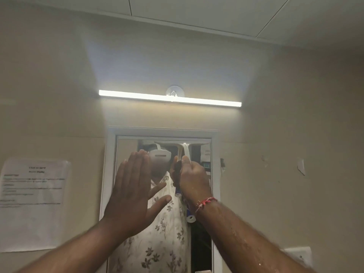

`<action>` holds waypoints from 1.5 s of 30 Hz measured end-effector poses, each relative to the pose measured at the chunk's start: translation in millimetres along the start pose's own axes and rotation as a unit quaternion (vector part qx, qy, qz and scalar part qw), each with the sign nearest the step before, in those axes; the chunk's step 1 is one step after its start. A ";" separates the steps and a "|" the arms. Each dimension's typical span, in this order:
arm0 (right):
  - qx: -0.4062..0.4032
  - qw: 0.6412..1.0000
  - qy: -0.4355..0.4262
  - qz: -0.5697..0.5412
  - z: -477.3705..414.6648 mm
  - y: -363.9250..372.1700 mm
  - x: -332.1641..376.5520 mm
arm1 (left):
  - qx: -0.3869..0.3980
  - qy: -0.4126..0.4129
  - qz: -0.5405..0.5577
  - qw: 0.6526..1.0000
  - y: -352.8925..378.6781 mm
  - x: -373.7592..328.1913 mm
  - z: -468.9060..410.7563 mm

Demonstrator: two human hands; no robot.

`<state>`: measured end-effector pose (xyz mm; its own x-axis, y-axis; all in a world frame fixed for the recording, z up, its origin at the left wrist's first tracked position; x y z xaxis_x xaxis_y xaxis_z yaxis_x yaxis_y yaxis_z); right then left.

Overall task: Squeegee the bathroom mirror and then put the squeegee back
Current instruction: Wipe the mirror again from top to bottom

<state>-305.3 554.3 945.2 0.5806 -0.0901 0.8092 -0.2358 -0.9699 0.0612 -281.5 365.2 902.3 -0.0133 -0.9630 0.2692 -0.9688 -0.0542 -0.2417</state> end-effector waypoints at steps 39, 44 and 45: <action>-0.015 0.996 0.087 0.005 73.3 -7.0 -112.9 | 0.099 -0.007 0.099 0.990 35.4 -26.0 106.8; -0.007 0.993 0.115 0.012 121.0 -15.8 -148.4 | 0.132 -0.014 0.128 0.983 37.1 -36.0 144.8; -0.005 0.993 0.117 0.015 129.1 -17.2 -154.9 | 0.137 -0.013 0.131 0.982 37.2 -37.5 151.2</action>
<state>-290.5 555.7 743.3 0.3767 -0.0631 0.9242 -0.2597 -0.9649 0.0399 -279.6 359.4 742.3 -0.2434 -0.9596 0.1410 -0.8303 0.1311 -0.5416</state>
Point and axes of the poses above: each hand's wrist, its own z-axis away from the middle knuckle, its own y-axis out of the palm, x = y × z, the point moved 7 cm from there along -z, towards the middle knuckle, and after that the axes turned 9 degrees about -z, right-handed, at the moved point
